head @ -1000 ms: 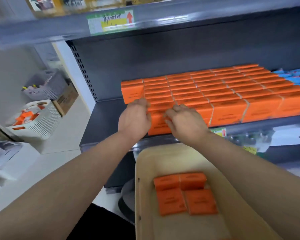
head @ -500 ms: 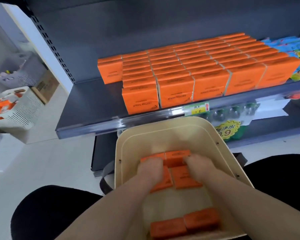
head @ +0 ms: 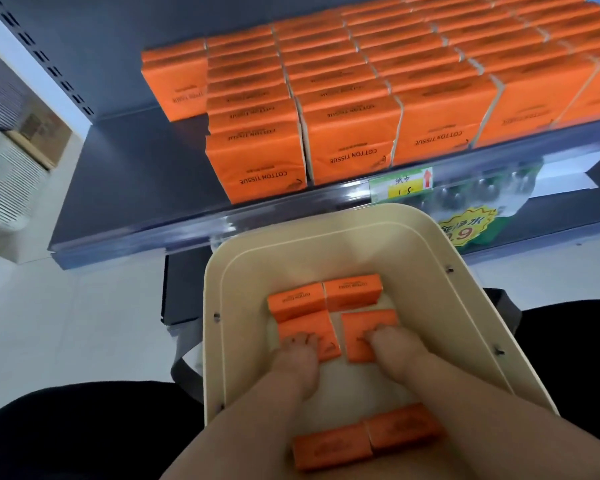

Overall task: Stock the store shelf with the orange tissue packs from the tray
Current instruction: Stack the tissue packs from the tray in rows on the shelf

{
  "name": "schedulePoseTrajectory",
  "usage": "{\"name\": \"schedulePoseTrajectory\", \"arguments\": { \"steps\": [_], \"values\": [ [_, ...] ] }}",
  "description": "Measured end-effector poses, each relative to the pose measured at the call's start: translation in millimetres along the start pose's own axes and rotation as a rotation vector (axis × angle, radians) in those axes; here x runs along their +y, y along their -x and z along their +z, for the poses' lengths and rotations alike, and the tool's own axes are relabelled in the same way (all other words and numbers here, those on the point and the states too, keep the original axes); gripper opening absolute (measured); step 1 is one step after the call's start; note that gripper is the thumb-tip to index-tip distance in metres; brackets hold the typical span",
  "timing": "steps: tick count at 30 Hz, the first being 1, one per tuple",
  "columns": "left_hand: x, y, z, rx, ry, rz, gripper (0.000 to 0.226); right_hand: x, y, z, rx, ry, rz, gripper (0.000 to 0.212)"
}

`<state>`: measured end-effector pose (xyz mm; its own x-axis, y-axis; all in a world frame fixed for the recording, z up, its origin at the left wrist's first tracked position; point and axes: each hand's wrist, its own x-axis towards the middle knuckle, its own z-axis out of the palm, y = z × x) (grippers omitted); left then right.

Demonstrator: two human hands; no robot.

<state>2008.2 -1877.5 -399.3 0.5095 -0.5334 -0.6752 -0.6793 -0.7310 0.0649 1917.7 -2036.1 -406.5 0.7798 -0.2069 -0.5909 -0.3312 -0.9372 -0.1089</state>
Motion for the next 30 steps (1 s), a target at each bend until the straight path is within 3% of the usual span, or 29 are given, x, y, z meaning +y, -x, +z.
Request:
{"name": "schedulePoseTrajectory", "arguments": {
  "steps": [4, 8, 18, 21, 25, 30],
  "values": [
    [7, 0, -1, 0.063, -0.025, 0.009, 0.040, -2, -1, 0, -0.005, 0.019, 0.036, 0.035],
    [0, -6, -3, 0.249, -0.010, -0.065, 0.038, -3, 2, -6, 0.192, 0.062, 0.055, 0.033],
    [-3, -3, 9, 0.199, -0.171, -0.138, 0.052, 0, 0, 9, 0.203, 0.107, 0.122, 0.048],
    [-4, -5, 12, 0.186, -0.118, -0.137, 0.062, 0, -1, 9, 0.236, 0.113, 0.104, 0.052],
    [-3, -3, 9, 0.160, -0.100, -0.151, 0.058, -1, -2, 8, 0.185, 0.087, 0.111, 0.062],
    [0, 0, 5, 0.097, -0.158, -0.117, 0.054, -3, 4, 5, 0.117, 0.158, 0.151, 0.047]
  ]
}}
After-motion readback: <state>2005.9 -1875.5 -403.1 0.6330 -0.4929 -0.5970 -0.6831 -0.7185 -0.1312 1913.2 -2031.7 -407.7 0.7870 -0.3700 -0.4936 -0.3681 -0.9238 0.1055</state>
